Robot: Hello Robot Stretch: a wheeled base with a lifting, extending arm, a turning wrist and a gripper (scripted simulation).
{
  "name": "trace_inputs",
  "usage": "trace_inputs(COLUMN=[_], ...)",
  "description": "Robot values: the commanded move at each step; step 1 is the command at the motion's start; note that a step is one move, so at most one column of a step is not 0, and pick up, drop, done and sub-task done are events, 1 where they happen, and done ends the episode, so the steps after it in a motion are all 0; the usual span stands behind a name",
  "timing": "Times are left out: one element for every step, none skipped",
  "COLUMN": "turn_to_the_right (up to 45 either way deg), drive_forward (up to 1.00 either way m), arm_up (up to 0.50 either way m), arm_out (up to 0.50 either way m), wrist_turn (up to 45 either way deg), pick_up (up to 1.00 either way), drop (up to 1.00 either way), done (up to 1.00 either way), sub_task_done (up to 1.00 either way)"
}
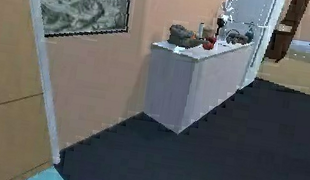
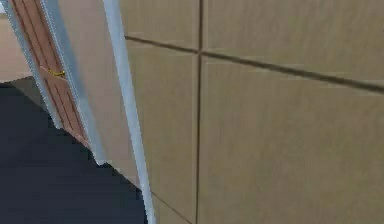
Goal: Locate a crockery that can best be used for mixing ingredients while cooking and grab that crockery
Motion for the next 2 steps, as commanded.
trace_inputs(turn_to_the_right=[-36.0,0.0], drive_forward=[0.0,0.3], arm_up=[0.0,0.0], arm_out=[0.0,0.0], wrist_turn=[0.0,0.0], pick_up=[0.0,0.0], drop=[0.0,0.0], done=[0.0,0.0], sub_task_done=[0.0,0.0])
